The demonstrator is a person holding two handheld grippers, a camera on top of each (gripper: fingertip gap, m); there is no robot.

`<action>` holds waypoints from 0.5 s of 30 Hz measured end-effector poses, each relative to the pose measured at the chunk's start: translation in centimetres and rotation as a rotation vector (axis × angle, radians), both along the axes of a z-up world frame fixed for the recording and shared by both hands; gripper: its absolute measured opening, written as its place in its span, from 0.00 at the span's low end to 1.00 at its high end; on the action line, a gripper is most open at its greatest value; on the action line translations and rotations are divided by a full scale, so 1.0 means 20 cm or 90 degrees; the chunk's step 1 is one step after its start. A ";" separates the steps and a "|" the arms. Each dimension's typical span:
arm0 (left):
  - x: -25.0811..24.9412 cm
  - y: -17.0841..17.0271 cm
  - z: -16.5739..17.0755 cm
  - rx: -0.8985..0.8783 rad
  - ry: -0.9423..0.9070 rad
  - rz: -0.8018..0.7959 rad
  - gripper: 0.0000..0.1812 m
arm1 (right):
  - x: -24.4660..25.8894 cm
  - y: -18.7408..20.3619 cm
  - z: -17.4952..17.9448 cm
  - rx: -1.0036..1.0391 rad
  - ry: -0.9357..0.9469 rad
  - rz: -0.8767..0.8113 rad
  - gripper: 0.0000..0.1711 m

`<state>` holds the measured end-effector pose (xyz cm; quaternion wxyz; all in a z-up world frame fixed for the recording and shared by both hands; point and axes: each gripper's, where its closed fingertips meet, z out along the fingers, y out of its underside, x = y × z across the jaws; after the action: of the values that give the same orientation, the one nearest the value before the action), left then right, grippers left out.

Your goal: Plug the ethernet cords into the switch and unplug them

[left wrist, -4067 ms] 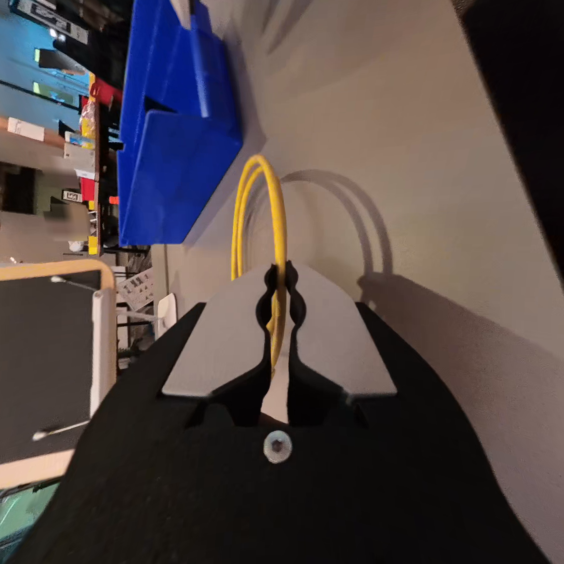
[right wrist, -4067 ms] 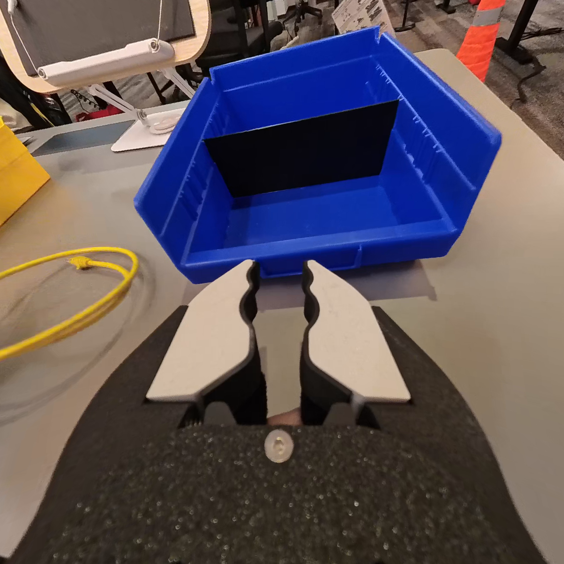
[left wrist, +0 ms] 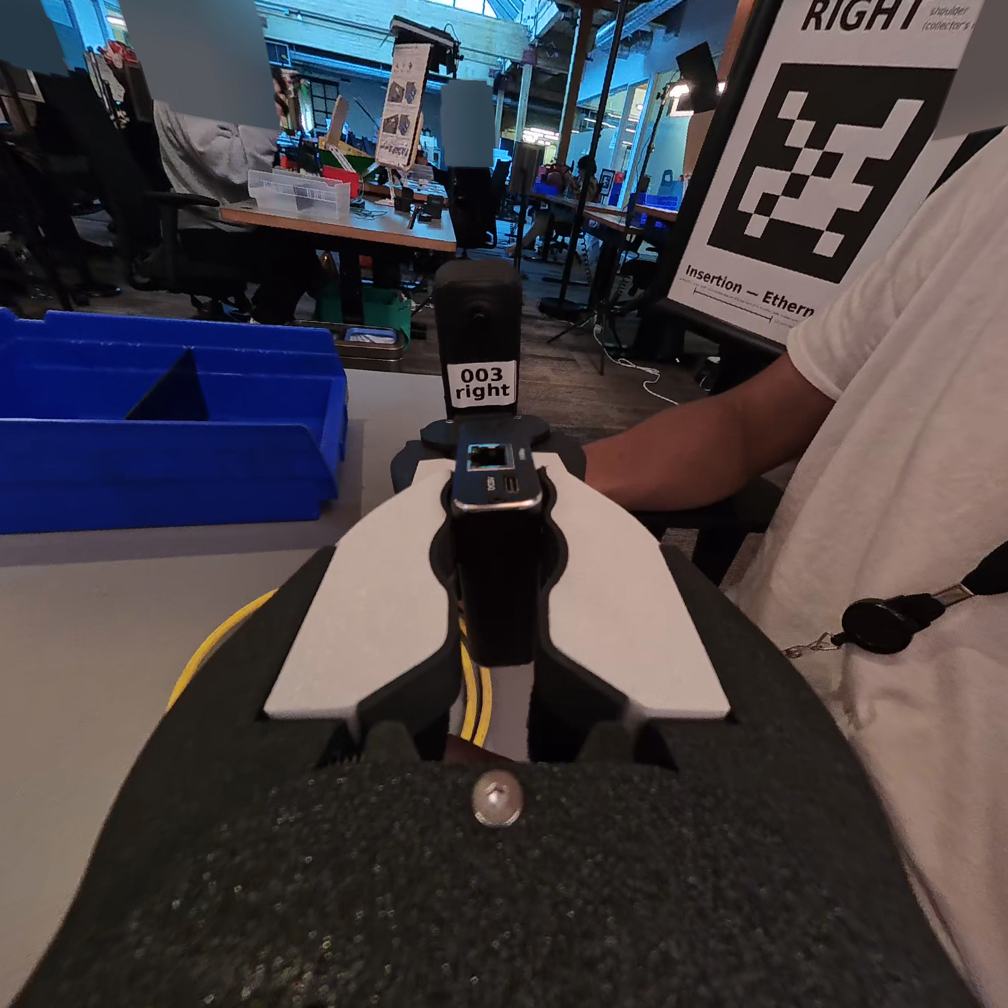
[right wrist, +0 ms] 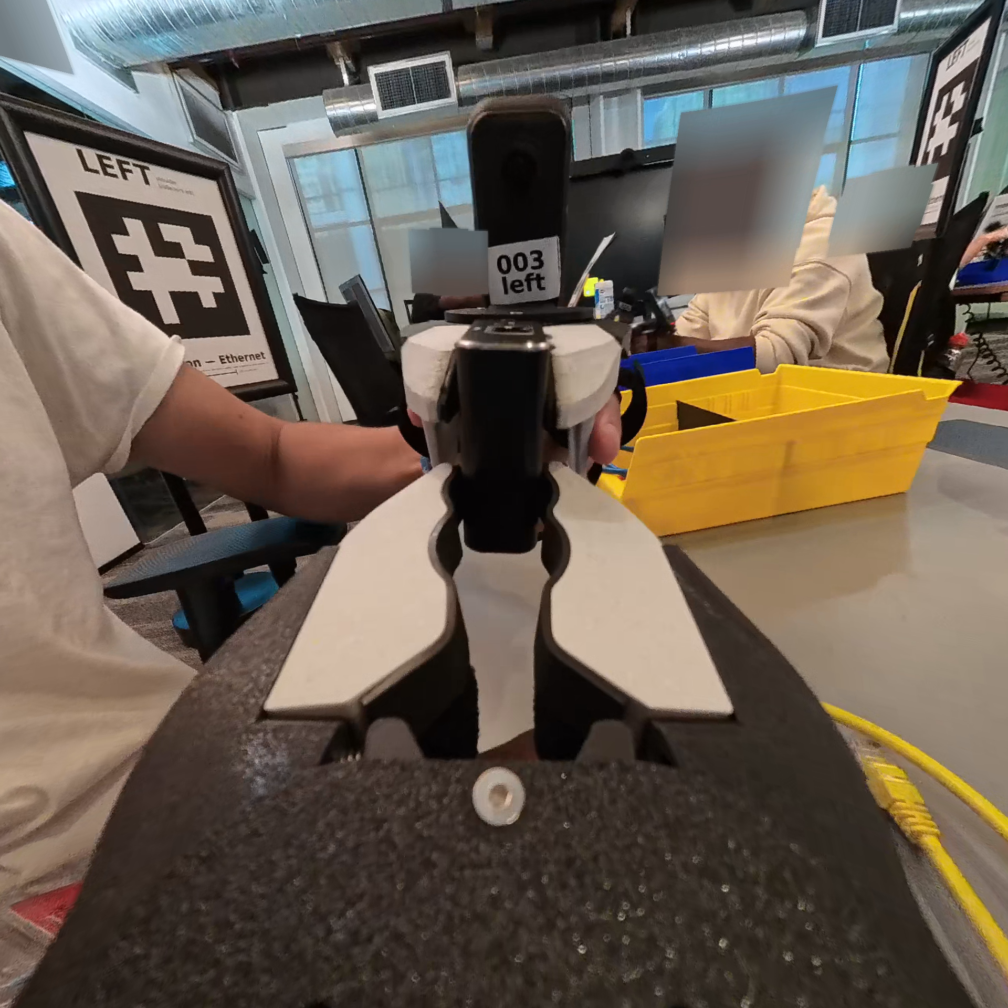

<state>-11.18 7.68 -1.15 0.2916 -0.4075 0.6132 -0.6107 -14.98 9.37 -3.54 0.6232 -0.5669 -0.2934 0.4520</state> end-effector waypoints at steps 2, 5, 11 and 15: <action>0.00 -0.01 -0.01 0.015 0.003 0.003 0.14 | -0.01 0.00 -0.02 -0.002 -0.019 0.002 0.15; 0.03 0.02 -0.06 0.106 0.010 0.052 0.14 | 0.00 0.05 -0.08 -0.009 -0.070 -0.038 0.16; 0.07 0.54 -0.19 0.436 0.053 0.366 0.14 | 0.31 0.24 -0.30 -0.141 -0.241 -0.227 0.23; 0.15 0.75 -0.26 0.464 -0.013 0.452 0.14 | 0.45 0.22 -0.38 -0.282 -0.276 -0.234 0.27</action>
<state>-8.27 22.70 -6.37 0.6105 -0.4561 0.6075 -0.2243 -6.07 13.78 -11.13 0.4793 -0.8141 -0.2068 0.2547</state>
